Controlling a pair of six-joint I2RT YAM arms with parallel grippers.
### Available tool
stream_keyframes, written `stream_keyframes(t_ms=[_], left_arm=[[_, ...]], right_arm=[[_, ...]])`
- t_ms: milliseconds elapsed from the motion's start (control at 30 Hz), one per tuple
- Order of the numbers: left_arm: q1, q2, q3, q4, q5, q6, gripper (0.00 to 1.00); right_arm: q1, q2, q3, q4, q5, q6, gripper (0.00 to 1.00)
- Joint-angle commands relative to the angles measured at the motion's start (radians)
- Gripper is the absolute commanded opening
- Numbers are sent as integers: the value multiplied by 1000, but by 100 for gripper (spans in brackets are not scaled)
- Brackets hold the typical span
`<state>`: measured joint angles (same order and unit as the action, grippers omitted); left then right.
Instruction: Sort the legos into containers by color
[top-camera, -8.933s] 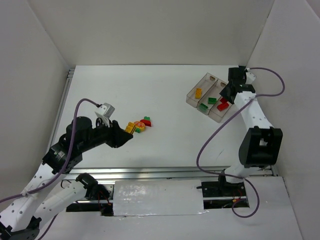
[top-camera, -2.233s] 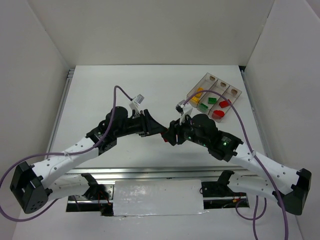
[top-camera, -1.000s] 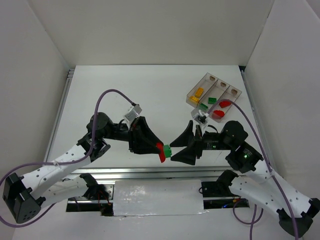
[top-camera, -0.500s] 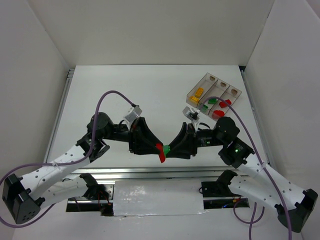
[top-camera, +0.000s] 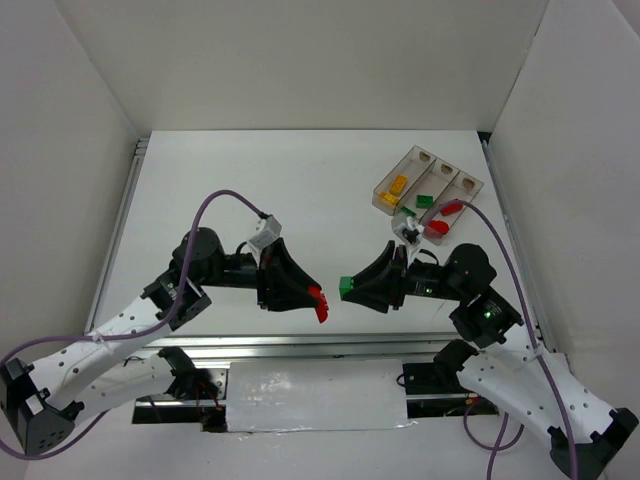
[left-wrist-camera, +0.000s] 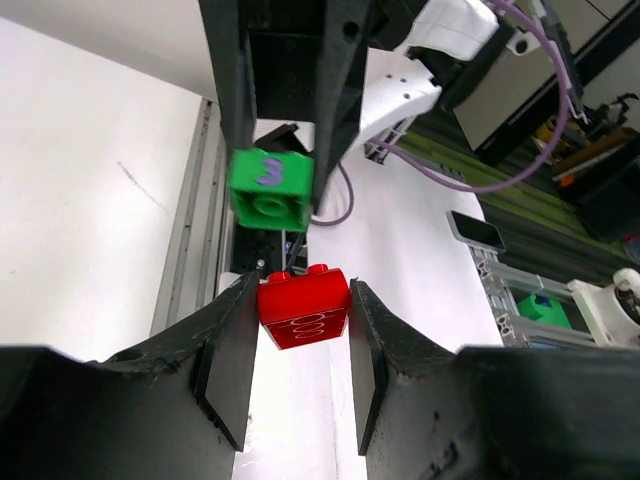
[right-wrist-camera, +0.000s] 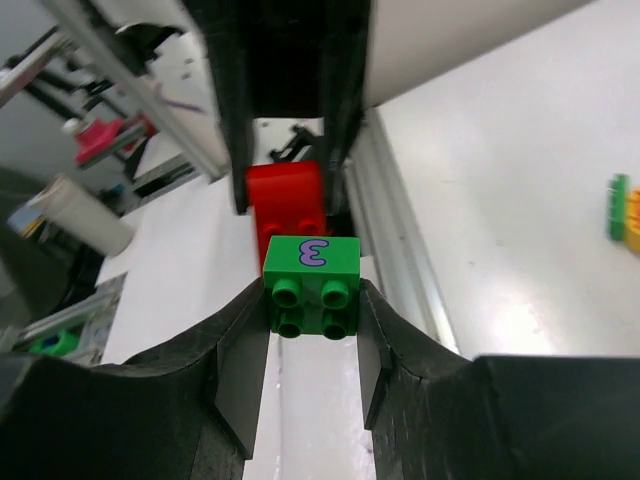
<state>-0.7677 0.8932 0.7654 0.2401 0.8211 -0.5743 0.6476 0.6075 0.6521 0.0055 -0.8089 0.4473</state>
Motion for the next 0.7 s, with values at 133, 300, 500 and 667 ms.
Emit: stream_keyframes(t_ms=[133, 300, 500, 667], left_arm=[[4, -37, 100, -263, -284, 89, 0], [7, -36, 179, -580, -591, 111, 0], [7, -155, 184, -706, -663, 123, 0], [10, -218, 173, -774, -695, 134, 0]], right_arm=[[-130, 194, 133, -347, 645, -9, 0], [-328, 576, 349, -513, 1018, 74, 0], [-430, 905, 602, -559, 1195, 128, 0], [-491, 1118, 806, -613, 1225, 113, 0]])
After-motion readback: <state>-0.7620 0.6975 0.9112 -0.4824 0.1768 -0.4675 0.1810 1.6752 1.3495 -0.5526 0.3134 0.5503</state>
